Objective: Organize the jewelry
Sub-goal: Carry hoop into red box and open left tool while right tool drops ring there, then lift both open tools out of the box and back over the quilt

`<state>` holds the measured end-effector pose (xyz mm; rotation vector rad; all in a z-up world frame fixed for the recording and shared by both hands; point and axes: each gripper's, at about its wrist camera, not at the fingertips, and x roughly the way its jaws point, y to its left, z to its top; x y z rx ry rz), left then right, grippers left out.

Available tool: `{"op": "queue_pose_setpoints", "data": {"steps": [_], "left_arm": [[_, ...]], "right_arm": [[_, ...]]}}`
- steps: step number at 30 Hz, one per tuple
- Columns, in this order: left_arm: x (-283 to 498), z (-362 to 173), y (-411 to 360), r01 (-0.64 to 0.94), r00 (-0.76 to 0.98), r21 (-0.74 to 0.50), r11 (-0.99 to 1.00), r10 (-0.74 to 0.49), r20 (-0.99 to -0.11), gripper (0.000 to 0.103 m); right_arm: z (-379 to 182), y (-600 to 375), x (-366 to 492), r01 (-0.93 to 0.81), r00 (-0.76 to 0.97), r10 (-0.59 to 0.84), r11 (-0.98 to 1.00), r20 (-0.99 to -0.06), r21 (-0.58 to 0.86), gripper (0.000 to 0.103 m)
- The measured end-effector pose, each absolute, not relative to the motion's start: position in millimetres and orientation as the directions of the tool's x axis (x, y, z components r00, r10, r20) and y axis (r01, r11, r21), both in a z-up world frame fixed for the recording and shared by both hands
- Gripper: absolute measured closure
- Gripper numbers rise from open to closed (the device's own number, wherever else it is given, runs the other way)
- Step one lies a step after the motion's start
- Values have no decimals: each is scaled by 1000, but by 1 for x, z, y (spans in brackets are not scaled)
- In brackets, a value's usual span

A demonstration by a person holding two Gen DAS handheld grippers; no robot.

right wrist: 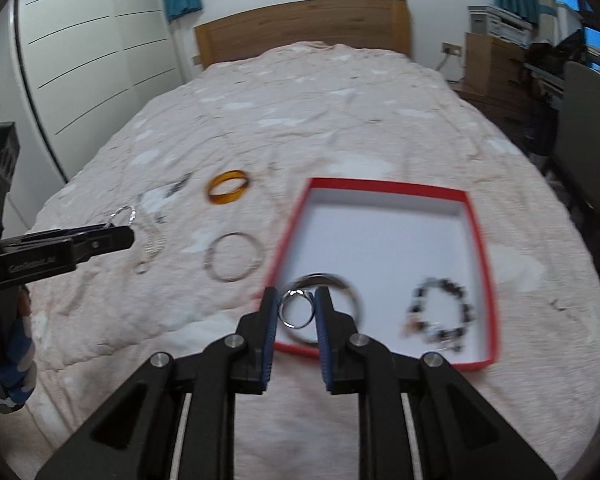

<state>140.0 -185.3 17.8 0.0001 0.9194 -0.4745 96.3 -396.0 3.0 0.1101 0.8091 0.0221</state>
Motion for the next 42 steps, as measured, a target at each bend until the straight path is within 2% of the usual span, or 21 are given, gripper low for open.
{"op": "queue_pose_setpoints", "data": {"steps": [7, 17, 23, 31, 34, 35, 42], "left_arm": [[168, 5, -282, 490, 462, -193, 850, -440, -770, 63], [197, -49, -353, 547, 377, -137, 826, -389, -841, 63], [199, -68, -362, 569, 370, -99, 817, -361, -856, 62], [197, -62, -355, 565, 377, -94, 819, -358, -854, 58], [192, -54, -351, 571, 380, -97, 815, -367, -849, 54], [191, -51, -349, 572, 380, -103, 814, -374, -846, 49], [165, -10, -319, 572, 414, -128, 810, -420, -808, 48]], "right_arm": [[-23, -455, 126, 76, 645, -14, 996, -764, 45, 86], [-69, -494, 144, 42, 556, 5, 999, -831, 34, 85], [-76, -490, 144, 5, 548, 5, 1000, -837, 9, 85], [-73, -491, 143, 19, 544, -21, 1000, -839, -12, 84], [-65, -491, 137, 29, 547, -38, 999, -836, -27, 74], [-61, -492, 134, 34, 551, -41, 999, -833, -26, 73], [-17, -489, 106, 81, 602, -67, 996, -796, -23, 72]]}}
